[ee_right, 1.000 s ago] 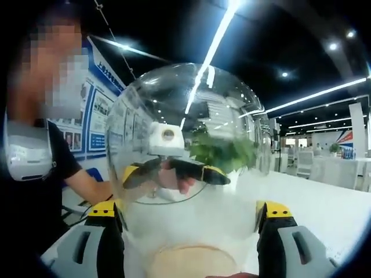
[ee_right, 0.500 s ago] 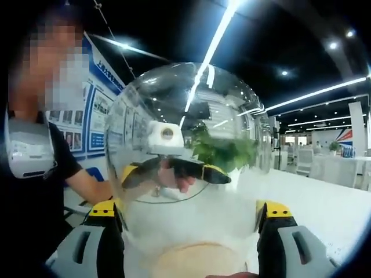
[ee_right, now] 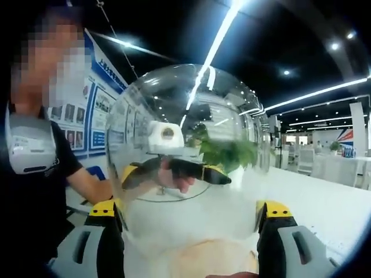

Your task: Open the cover put in the Mizone put the cover back on

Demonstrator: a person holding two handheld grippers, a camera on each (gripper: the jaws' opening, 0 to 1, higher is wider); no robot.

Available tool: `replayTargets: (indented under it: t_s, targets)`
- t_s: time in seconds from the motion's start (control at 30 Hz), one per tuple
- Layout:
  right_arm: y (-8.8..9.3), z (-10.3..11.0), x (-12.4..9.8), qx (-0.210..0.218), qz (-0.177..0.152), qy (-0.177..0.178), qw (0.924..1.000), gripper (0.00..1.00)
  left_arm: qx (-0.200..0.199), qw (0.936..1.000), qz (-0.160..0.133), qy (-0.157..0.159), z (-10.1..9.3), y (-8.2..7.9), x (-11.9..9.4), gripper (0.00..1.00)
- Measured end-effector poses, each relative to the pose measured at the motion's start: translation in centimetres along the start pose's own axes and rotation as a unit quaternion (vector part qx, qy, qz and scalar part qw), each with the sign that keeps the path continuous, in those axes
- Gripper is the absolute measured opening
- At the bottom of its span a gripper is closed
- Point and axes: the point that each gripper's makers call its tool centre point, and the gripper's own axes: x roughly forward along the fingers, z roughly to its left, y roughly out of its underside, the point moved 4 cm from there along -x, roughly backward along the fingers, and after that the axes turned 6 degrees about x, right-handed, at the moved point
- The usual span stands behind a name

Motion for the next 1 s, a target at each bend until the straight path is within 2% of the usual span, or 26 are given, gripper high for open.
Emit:
replayTargets:
  t_s: [0.43,0.73,1.0]
  targets:
    - [0.4,2.4,-0.6,0.007,-0.016,-0.005,0.9998,0.90,0.007,0.9999,-0.006,-0.012,-2.5,-0.1,-0.3,0.80]
    - [0.8,4.6,-0.7,-0.010,0.001,-0.007,0.9999,0.90,0.015,0.9997,0.007,-0.017,-4.9,0.4,-1.1,0.81]
    - [1.3,5.8,-0.8,-0.010,0.002,-0.008,0.9999,0.90,0.012,0.9996,0.013,-0.022,-6.2,0.7,-1.3,0.82]
